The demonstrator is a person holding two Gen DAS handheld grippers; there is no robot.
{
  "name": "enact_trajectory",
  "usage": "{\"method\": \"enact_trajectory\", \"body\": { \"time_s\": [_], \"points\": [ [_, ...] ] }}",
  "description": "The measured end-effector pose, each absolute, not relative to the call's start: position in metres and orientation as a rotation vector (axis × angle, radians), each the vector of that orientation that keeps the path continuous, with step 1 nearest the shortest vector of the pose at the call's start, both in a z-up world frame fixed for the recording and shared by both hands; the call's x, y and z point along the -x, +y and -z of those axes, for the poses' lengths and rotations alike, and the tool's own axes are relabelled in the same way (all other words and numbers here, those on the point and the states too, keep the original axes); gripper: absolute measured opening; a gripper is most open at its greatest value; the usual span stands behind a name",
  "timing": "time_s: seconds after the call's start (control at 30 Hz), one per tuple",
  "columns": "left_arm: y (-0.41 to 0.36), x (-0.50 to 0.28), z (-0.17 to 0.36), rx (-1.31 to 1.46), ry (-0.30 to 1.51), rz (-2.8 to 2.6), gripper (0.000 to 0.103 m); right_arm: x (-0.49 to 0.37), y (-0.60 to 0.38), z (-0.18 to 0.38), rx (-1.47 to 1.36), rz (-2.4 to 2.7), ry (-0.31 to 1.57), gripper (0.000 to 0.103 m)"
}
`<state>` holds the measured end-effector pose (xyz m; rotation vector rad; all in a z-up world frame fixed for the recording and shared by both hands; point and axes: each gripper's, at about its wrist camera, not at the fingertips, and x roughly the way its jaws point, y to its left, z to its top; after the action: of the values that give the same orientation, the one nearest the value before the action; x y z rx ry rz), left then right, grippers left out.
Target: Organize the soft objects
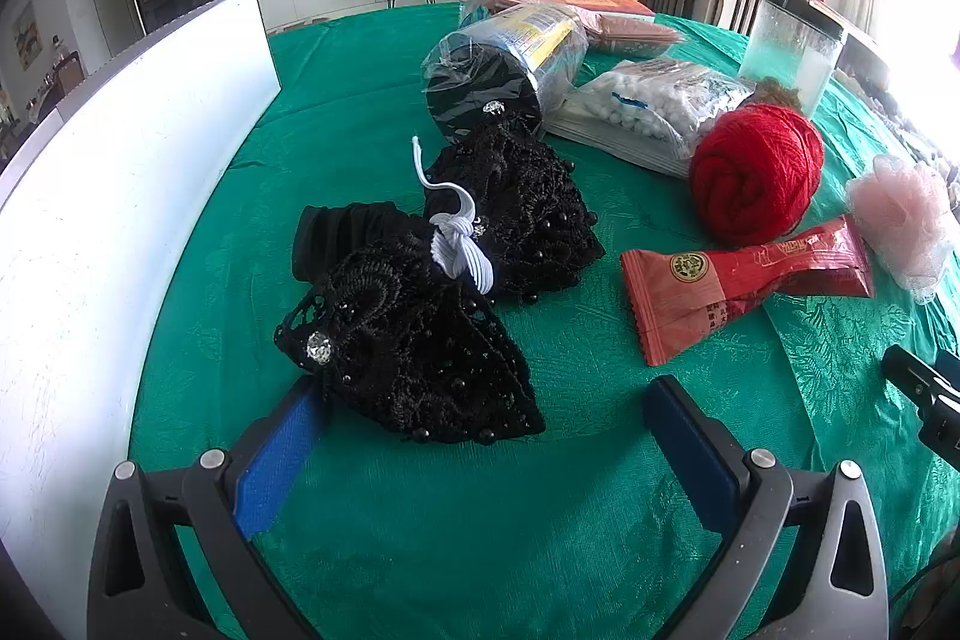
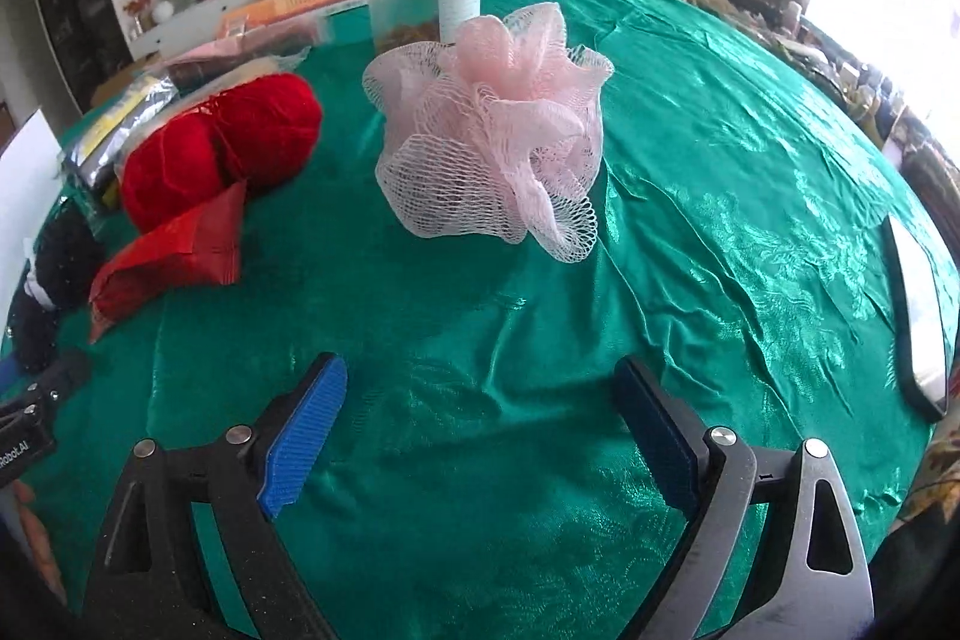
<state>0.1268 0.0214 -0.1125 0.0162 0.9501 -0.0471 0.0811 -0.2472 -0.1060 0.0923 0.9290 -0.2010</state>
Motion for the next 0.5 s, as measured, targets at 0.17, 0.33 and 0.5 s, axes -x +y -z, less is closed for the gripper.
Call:
{"method": "enact_trajectory", "body": {
  "time_s": [0.17,0.33,0.5],
  "points": [
    [0.0213,-0.1268,0.1125,-0.016,0.950,0.047,0.103,-0.0817,-0.2457,0.1049,-0.096,0.200,0.927,0.095],
    [0.0212,-0.1269,0.1125,-0.017,0.950,0.047,0.103,-0.0815,-0.2458,0.1048,-0.096,0.199,0.927,0.095],
    [0.0211,-0.1267,0.1126,-0.017,0.950,0.047,0.103,-0.0818,-0.2459,0.1047,-0.096,0.199,0.927,0.095]
  ]
}}
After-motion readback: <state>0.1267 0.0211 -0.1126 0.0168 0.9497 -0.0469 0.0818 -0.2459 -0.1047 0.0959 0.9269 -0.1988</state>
